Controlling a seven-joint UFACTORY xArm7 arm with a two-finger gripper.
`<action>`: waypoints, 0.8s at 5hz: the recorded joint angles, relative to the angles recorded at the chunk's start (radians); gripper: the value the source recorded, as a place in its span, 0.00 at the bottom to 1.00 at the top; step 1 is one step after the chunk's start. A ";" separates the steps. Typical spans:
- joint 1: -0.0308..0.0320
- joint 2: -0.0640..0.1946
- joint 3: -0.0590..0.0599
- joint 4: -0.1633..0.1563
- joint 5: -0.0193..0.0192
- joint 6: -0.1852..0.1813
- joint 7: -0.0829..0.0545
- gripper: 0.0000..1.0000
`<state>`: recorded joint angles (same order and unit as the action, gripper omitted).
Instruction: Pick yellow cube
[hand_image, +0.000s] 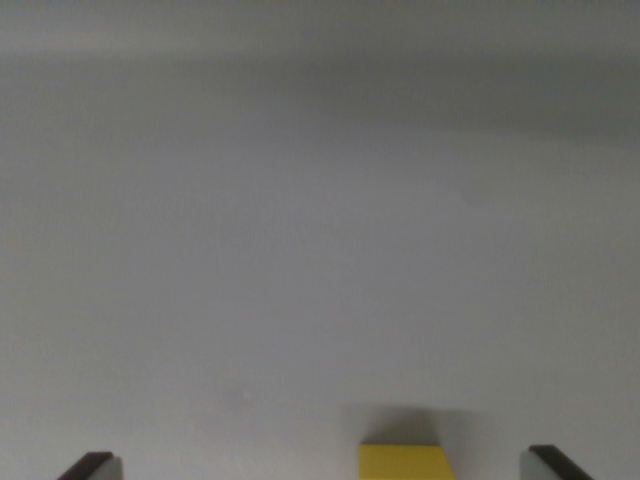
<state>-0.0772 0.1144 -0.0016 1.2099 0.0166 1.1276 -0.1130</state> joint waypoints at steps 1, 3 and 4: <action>-0.0043 0.008 -0.005 -0.040 0.0039 -0.047 -0.014 0.00; -0.0086 0.016 -0.010 -0.080 0.0079 -0.095 -0.029 0.00; -0.0086 0.016 -0.010 -0.080 0.0079 -0.095 -0.029 0.00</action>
<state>-0.0859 0.1302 -0.0112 1.1297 0.0245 1.0331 -0.1417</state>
